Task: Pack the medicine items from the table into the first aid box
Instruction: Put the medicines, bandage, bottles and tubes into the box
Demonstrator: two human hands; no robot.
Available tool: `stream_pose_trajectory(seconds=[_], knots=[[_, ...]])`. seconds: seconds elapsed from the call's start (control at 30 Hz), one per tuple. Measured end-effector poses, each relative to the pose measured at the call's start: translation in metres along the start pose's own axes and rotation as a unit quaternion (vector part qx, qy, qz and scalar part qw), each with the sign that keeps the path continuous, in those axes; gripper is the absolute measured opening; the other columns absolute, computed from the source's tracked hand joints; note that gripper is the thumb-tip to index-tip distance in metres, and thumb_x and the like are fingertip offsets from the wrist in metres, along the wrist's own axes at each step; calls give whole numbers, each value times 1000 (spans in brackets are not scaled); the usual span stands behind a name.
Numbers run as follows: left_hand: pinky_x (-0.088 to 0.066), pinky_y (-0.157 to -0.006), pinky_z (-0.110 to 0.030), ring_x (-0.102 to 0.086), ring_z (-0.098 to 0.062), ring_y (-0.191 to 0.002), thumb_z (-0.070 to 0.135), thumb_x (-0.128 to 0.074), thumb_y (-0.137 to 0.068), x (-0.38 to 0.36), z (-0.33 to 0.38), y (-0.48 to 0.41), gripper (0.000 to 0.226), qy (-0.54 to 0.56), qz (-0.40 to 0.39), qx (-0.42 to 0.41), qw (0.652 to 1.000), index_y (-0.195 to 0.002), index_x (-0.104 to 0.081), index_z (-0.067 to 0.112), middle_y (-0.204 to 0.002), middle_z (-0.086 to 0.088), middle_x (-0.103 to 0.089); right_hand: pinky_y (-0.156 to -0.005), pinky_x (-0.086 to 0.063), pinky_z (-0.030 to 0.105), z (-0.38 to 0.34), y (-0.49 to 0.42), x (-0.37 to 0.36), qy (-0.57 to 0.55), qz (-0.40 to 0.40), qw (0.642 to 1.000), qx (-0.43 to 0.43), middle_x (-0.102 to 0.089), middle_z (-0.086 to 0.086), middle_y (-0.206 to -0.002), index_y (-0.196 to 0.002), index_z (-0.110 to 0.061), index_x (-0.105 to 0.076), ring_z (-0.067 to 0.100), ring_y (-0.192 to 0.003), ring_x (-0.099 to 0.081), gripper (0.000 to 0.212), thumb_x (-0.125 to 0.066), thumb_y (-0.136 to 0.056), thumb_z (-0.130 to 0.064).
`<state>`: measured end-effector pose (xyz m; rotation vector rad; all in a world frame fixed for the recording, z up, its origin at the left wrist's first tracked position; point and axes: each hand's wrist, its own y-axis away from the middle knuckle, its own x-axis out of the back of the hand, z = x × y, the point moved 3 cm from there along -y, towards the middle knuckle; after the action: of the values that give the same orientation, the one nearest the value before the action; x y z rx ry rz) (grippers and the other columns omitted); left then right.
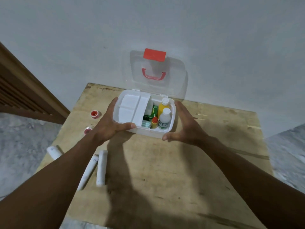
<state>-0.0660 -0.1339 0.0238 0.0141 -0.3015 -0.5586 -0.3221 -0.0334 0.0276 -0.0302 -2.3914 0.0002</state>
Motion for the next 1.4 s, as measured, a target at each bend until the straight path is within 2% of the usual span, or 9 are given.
stream_pose_trajectory(seconds=[0.07,0.13,0.23,0.47,0.7,0.93,1.1,1.27,1.4], knots=[[-53,-83,-17,-49,13,-111,24,-88,-69,0,0,0,84,2,-7,8,1000,-124,-35,56,-126,24,-49,-120,-34,44,8,-5,-7,20,-9,999,-24,-29,-6,-161,-158,-21,-18,16,-149,-29,141,-86,-48,-75],[-55,-88,-26,-49,4,-117,27,-87,-68,1,-1,0,87,2,-16,8,1000,-135,-35,46,-131,16,-49,-124,-26,46,14,-9,-15,28,-16,998,-51,-17,-4,-166,-160,-19,-7,16,-155,-17,147,-78,-49,-84],[-56,-90,-32,-49,-7,-124,25,-88,-69,2,-3,-1,93,5,-21,5,1000,-143,-32,34,-135,10,-48,-122,-29,49,17,-13,-24,20,1,997,-70,-19,0,-164,-159,-19,-6,21,-153,-20,147,-76,-48,-87],[-52,-79,-10,-49,14,-109,18,-85,-73,-2,0,0,88,-3,1,3,1000,-141,-31,33,-129,17,-47,-116,-38,51,18,-14,-34,44,44,996,-65,-25,6,-159,-157,-14,-13,26,-148,-29,142,-71,-51,-89],[-50,-77,-6,-48,19,-105,16,-84,-73,-1,2,1,86,-3,1,1,1000,-138,-30,35,-126,22,-46,-114,-40,51,23,-16,-40,40,50,996,-61,-24,1,-162,-157,-16,-9,25,-149,-30,141,-72,-53,-87],[-52,-77,-10,-50,14,-107,20,-85,-72,-1,4,0,87,-8,-6,2,1000,-140,-33,30,-128,17,-48,-108,-48,50,27,-17,-42,8,51,996,-76,-30,-6,-159,-157,-19,-9,21,-145,-38,142,-79,-51,-82],[-57,-88,-27,-50,-5,-120,32,-90,-67,2,-6,1,90,-20,22,11,999,-140,-37,32,-131,13,-51,-105,-51,46,18,-15,-38,-21,67,996,-48,-42,-11,-146,-152,-24,-20,17,-135,-47,126,-84,-55,-72],[-56,-93,-41,-52,-10,-122,45,-89,-63,-3,-4,10,91,-26,62,30,997,-139,-40,30,-131,10,-54,-109,-48,46,11,-11,-35,-34,70,997,-31,-40,-16,-146,-149,-34,-20,11,-134,-45,117,-86,-57,-64],[-46,-106,-48,-45,-19,-135,55,-87,-63,-10,-4,34,114,-33,142,98,984,-154,-24,29,-152,2,-43,-109,-48,48,12,-11,-34,-47,65,996,-35,-41,-16,-146,-149,-36,-20,12,-135,-46,118,-87,-55,-66]])
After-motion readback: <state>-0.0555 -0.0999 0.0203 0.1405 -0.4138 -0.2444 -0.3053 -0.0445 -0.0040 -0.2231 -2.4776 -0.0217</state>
